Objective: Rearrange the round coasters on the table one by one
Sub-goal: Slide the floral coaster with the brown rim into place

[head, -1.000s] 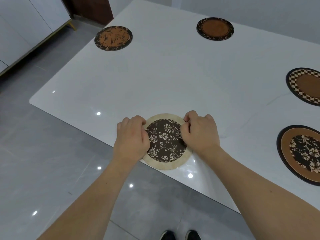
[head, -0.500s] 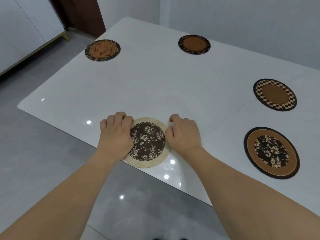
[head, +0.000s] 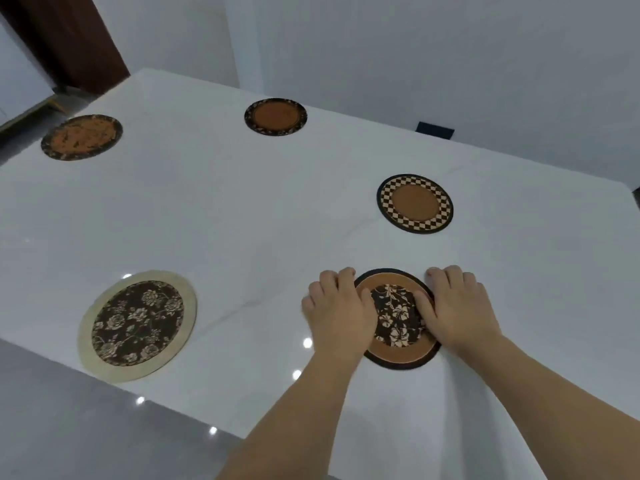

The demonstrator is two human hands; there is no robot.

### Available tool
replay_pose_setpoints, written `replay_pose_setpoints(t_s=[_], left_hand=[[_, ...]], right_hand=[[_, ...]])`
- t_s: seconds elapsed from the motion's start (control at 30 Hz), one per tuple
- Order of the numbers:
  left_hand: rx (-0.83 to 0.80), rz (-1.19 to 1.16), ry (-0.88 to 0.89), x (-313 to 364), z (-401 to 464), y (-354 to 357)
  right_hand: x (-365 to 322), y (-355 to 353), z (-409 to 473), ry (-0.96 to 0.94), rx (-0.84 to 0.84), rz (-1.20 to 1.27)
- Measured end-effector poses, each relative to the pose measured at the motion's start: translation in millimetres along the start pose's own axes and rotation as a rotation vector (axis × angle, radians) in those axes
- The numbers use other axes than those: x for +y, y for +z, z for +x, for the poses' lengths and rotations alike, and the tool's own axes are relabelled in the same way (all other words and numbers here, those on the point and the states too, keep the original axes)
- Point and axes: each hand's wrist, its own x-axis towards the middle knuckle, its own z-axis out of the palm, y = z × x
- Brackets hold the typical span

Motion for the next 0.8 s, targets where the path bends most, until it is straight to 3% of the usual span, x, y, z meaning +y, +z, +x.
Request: replay_pose_setpoints(t_s=[0.13, 0.8], left_hand=[[0.175, 0.166, -0.045, 5.0, -5.1, 26.3], [0.169, 0.125, -0.055, 11.4, -5.6, 27.0]], right_hand=[[16.9, 19.1, -11.7, -0.014, 0.035, 0.217], [26.4, 23.7, -10.7, -0.078, 0.099, 0.344]])
